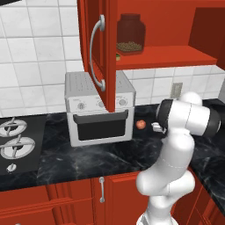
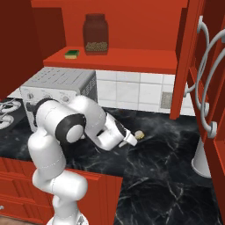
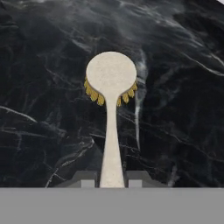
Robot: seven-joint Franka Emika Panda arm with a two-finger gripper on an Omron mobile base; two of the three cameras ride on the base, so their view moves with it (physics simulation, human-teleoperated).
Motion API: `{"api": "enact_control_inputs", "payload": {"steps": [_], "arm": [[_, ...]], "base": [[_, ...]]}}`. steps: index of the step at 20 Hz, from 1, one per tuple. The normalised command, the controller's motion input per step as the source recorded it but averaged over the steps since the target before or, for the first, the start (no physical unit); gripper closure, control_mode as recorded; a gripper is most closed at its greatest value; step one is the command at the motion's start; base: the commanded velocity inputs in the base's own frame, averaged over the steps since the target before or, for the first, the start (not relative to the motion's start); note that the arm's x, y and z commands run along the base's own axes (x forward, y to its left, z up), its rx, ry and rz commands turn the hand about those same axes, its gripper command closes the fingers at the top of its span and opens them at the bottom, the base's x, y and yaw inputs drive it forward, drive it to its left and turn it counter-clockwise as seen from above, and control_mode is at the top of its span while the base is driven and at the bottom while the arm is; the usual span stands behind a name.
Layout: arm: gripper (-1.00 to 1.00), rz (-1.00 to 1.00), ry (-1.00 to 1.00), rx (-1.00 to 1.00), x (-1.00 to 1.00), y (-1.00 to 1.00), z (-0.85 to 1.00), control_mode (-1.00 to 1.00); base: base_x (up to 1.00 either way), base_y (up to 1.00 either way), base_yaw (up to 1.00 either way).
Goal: Pick the sponge and dish brush from the cabinet and place them on the counter.
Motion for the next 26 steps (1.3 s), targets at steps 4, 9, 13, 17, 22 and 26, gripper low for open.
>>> {"api": "enact_control_inputs", "payload": {"steps": [4, 9, 13, 17, 22, 26], "arm": [[1.00, 0.00, -0.05, 0.00, 0.19, -0.10, -0.34, -1.00], [1.00, 0.00, -0.04, 0.00, 0.20, -0.08, -0.30, -1.00], [-1.00, 0.00, 0.05, 0.00, 0.17, -0.04, -0.07, -1.00], [-1.00, 0.00, 0.06, 0.00, 0.01, -0.11, 0.10, -1.00], [-1.00, -0.02, 0.01, 0.01, -0.09, 0.02, 0.36, -1.00], [-1.00, 0.00, 0.01, 0.00, -0.12, 0.08, 0.55, -1.00]], "base": [[0.00, 0.00, 0.00], [0.00, 0.00, 0.00], [0.00, 0.00, 0.00], [0.00, 0.00, 0.00], [0.00, 0.00, 0.00], [0.00, 0.00, 0.00]]}}
